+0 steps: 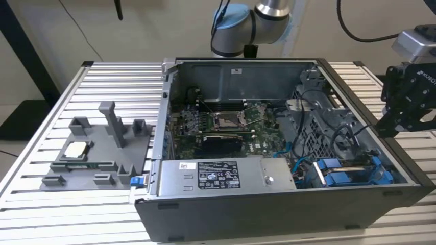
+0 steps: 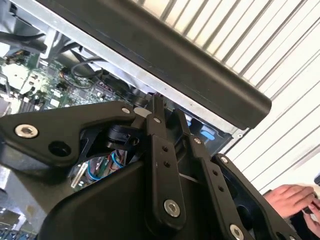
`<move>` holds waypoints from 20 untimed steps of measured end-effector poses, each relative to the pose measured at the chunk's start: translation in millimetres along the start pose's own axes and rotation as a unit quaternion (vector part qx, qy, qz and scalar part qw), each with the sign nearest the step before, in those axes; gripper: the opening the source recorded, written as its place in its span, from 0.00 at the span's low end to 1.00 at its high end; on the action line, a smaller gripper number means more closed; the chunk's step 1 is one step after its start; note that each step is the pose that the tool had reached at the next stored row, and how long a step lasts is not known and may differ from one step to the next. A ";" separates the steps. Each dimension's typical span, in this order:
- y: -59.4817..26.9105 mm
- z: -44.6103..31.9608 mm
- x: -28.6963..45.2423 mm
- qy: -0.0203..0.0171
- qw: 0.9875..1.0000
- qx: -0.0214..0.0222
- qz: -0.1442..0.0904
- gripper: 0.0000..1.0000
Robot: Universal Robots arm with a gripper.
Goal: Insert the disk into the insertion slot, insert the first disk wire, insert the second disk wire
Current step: 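Insert the second disk wire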
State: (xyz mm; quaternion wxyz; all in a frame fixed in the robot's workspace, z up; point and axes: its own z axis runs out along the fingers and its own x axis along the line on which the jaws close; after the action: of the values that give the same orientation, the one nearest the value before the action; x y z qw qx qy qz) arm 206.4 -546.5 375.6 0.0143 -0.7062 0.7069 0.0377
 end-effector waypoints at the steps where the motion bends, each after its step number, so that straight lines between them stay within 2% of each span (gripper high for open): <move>1: 0.0 0.0 0.0 -0.005 1.000 0.000 0.001 0.27; 2: 0.0 0.0 0.2 -0.009 1.000 -0.001 0.002 0.27; 4: 0.1 -0.1 0.5 -0.011 1.000 -0.002 0.003 0.25; 5: 0.1 -0.1 0.6 -0.011 1.000 -0.002 0.003 0.18; 6: 0.1 -0.1 0.6 -0.011 1.000 -0.003 0.003 0.16; 20: 0.1 -0.6 0.7 -0.011 1.000 -0.003 0.003 0.16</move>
State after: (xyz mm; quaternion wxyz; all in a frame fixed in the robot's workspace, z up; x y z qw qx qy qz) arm 206.3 -547.2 376.2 0.0201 -0.7036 0.7087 0.0480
